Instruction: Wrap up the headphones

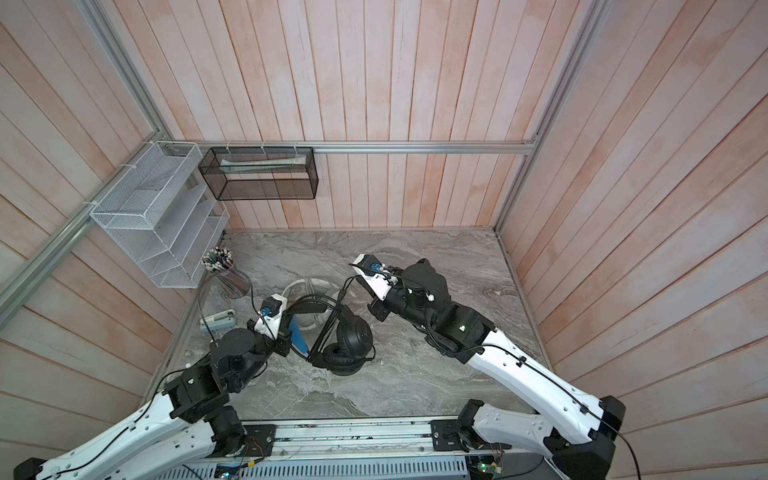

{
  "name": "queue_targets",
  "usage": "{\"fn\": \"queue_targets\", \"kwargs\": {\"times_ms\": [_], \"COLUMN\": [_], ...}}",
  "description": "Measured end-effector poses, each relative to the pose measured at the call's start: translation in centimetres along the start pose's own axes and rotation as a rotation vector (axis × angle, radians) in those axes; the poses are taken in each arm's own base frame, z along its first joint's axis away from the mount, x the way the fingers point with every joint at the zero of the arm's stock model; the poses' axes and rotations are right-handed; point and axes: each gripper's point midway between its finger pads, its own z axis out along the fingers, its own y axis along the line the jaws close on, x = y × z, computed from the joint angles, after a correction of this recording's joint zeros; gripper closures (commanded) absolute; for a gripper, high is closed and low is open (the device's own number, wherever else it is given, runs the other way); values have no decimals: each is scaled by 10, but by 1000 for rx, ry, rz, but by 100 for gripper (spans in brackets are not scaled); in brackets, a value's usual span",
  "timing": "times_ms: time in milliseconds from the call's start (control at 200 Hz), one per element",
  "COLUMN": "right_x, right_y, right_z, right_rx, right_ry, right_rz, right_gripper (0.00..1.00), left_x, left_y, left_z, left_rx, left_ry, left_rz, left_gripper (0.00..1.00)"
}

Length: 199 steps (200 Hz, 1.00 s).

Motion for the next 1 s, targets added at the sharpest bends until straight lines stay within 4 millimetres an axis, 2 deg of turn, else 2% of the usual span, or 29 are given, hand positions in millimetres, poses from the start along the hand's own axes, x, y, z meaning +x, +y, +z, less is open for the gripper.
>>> {"fn": "queue_targets", "kwargs": {"times_ms": [170,530,655,800,995], "right_x": [13,35,44,40,27], "right_y": [0,21,27,34,39], "right_z": [8,18,17,13,8], "right_rx": [-36,-145,-175,-215,-252], "right_ry": [-15,-53,-57,-97,-170], "right_rz": [53,140,165,179,190], "right_gripper": [100,100,100,100,98], "left_x": [-5,-4,-15,-40,-51], "left_y": [0,-8,-7,-5,-8], "left_z": [-6,-8,-14,-25,-30], "left_rx": [19,72,83,105,142], "left_ry": [-33,-32,-53,-109,-101], "left_rz": [-7,-10,-48,-130,-198], "left_gripper": [100,100,100,100,100]}}
